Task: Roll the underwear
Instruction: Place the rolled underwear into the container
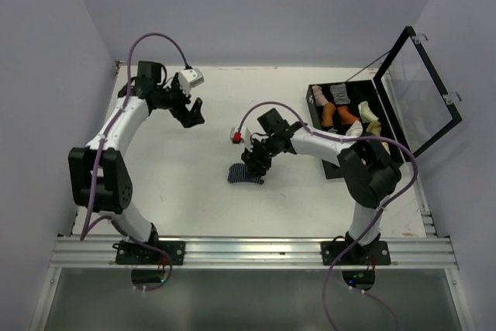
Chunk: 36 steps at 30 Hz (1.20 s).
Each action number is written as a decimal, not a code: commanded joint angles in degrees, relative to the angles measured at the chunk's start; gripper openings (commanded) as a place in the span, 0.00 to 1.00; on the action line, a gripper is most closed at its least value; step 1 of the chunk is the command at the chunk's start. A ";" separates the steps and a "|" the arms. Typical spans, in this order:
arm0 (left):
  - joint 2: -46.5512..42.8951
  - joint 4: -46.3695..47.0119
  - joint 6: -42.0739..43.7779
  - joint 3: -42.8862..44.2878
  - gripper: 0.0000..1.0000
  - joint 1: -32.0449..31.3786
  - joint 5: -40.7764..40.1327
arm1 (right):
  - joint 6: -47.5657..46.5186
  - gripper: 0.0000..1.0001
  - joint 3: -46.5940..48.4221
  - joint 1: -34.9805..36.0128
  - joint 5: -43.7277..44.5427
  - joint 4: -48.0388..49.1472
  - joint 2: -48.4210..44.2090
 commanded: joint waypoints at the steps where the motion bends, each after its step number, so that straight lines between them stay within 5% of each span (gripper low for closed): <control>1: -5.83 15.26 -10.33 -2.53 1.00 0.19 -4.54 | 9.95 0.00 3.29 -3.06 -5.58 -1.55 -2.67; 7: -10.42 26.12 -28.90 -4.30 1.00 0.28 -15.00 | 16.72 0.00 3.20 -11.84 -6.29 -1.64 -10.32; 11: -6.65 23.30 -28.99 -0.34 1.00 0.54 -4.20 | 17.60 0.00 1.89 -19.67 -4.54 -4.27 -15.15; 22: -5.76 24.28 -33.49 0.98 1.00 -0.34 -12.80 | 8.55 0.00 -3.21 -44.01 8.11 -17.02 -31.59; 32: -5.40 23.39 -35.16 -0.95 1.00 -0.60 -14.03 | 8.98 0.00 -12.87 -46.67 33.15 -12.46 -42.67; 36: -5.76 23.39 -35.08 -2.35 1.00 -0.69 -14.74 | 10.65 0.00 -14.64 -46.58 36.07 -11.05 -41.88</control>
